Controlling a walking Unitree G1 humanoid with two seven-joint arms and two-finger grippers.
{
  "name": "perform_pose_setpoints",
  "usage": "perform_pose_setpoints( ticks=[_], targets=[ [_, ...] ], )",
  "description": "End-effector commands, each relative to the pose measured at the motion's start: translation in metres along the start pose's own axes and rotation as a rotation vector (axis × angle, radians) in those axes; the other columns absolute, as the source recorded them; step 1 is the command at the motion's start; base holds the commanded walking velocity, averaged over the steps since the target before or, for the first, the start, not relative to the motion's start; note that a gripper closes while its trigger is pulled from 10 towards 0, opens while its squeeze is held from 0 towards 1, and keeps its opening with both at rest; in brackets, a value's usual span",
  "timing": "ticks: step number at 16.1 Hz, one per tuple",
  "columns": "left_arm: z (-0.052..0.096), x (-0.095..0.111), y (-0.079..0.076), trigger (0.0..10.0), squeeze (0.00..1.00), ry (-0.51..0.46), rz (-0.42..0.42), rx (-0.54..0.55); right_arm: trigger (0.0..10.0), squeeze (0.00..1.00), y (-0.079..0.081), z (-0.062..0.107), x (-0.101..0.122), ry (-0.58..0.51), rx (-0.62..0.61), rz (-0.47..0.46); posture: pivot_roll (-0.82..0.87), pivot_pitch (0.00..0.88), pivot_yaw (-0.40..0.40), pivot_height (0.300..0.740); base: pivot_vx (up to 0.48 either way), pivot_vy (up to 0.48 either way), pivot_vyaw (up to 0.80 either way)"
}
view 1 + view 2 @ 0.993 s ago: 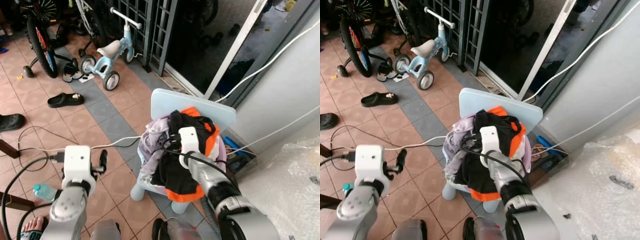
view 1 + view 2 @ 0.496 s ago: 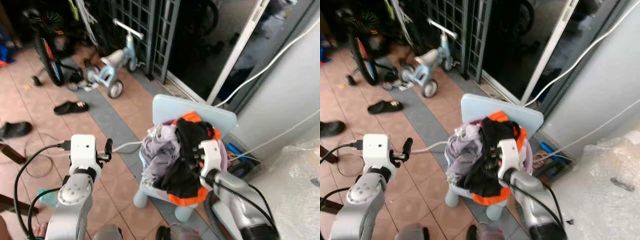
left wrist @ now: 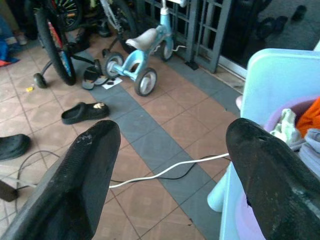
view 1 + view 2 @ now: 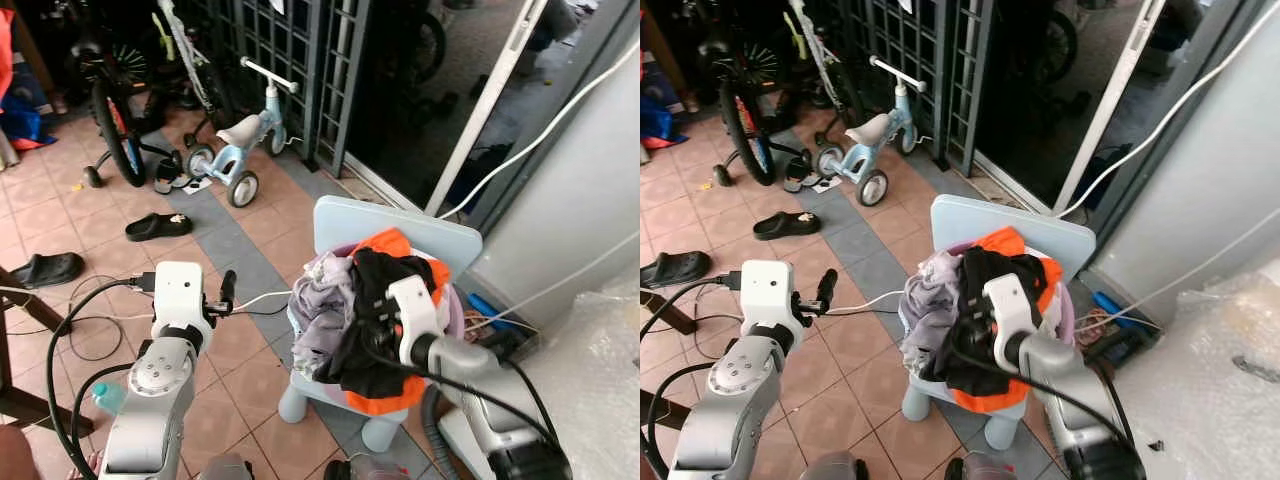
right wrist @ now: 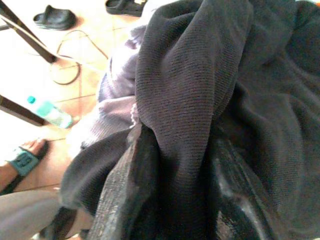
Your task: Clothes washing
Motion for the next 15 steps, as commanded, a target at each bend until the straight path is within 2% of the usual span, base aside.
perform_pose_setpoints(
  ticks=[1,4,5,6,7,10,12,13,15],
  targets=[
    [-0.001,-0.002,0.001,10.0,0.0,0.004,-0.008,-0.005,10.0,0.0,-0.002,-0.001,-0.001,0.014,-0.007,0.011,0.02,0.0,-0.05,0.74,0.0,0.0,0.0],
    [0.0,-0.004,0.003,10.0,0.0,0.008,-0.011,0.002,10.0,0.0,-0.005,0.003,-0.008,0.052,0.009,0.027,0.02,0.0,-0.053,0.74,0.0,0.0,0.0],
    [0.0,-0.005,0.003,10.0,0.0,0.01,-0.011,0.004,6.5,0.0,-0.005,0.007,-0.012,0.079,0.048,0.024,0.02,0.0,-0.05,0.74,0.0,0.0,0.0],
    [0.0,-0.005,0.003,10.0,0.0,0.01,-0.011,0.002,2.5,0.0,-0.007,0.01,-0.013,0.085,0.063,0.022,0.02,0.0,-0.049,0.74,0.0,0.0,0.0],
    [-0.001,-0.005,0.002,10.0,0.0,0.01,-0.012,0.0,0.0,0.0,-0.009,0.012,-0.014,0.092,0.072,0.018,0.01,0.0,-0.046,0.74,0.0,0.0,0.0],
    [-0.003,-0.004,0.002,10.0,0.0,0.007,-0.015,-0.006,0.0,0.0,-0.016,0.016,-0.014,0.097,0.059,0.026,0.01,0.0,-0.04,0.74,0.0,0.0,0.0],
    [-0.005,-0.003,0.002,10.0,0.0,0.005,-0.016,-0.008,0.0,0.0,-0.01,0.021,-0.014,0.116,0.143,0.009,0.0,0.0,-0.033,0.74,0.0,0.0,0.0],
    [-0.005,-0.002,0.001,10.0,0.0,0.003,-0.016,-0.01,0.0,0.0,-0.007,0.023,-0.007,0.078,0.19,0.006,0.0,0.0,-0.032,0.74,0.0,0.0,0.0],
    [-0.006,-0.002,0.001,10.0,0.0,0.002,-0.016,-0.012,0.0,0.0,-0.002,0.022,0.031,-0.131,0.22,-0.082,0.0,0.0,-0.03,0.74,0.0,0.0,0.0]
  ],
)
Point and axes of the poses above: a point about 5 cm out from each wrist's last joint towards the gripper, its own z axis pointing back from the gripper into the wrist, its own x axis along the axis of the wrist's last joint, y = z × x, the point moved 3 cm from there along -z, pointing out of the wrist towards the gripper, and after that the axes turned 8 degrees about -z, right-handed, at the moved point
